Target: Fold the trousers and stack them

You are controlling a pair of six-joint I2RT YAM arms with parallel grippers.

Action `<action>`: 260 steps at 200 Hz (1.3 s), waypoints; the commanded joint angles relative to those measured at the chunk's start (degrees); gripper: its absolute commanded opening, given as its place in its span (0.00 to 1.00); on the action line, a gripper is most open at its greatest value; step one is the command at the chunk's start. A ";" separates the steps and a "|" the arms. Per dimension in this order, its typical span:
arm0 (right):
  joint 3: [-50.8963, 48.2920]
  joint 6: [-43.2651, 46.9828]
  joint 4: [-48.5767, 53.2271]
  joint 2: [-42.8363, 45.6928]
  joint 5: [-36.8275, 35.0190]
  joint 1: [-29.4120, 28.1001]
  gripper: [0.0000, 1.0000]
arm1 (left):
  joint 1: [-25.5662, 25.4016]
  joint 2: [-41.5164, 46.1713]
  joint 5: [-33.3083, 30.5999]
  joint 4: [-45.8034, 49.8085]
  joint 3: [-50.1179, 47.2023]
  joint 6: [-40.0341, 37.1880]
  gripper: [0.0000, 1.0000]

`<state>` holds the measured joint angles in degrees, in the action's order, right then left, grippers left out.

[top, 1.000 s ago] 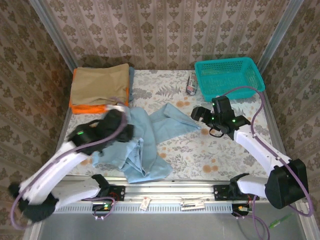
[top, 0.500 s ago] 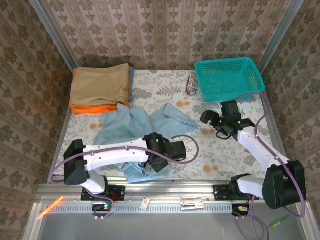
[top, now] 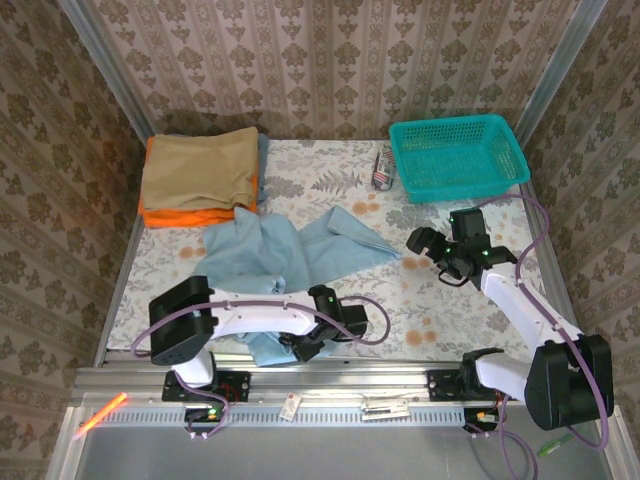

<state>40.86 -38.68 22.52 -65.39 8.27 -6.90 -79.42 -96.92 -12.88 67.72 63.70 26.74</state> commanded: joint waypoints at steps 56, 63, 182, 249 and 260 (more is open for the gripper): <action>-1.44 -1.11 -1.35 2.01 2.66 -1.63 0.93 | 9.87 13.14 -11.62 6.54 14.73 -0.71 0.00; -1.40 -1.63 -1.66 1.56 2.19 -3.46 0.93 | 12.72 15.23 -11.80 6.03 16.33 -1.62 0.00; 13.26 3.69 -1.02 -25.81 5.31 -35.54 0.66 | 76.18 38.16 4.40 -11.51 21.20 -1.74 0.00; 12.20 4.53 -2.60 -31.78 14.52 -44.22 0.63 | 86.87 40.47 12.70 -14.41 17.62 0.28 0.00; 11.73 4.27 -2.77 -31.73 15.51 -44.18 0.59 | 87.69 40.59 14.20 -15.44 17.36 1.00 0.00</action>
<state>53.78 -34.63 20.27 -96.92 18.48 -51.18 6.61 -57.36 -3.20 56.73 81.32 25.54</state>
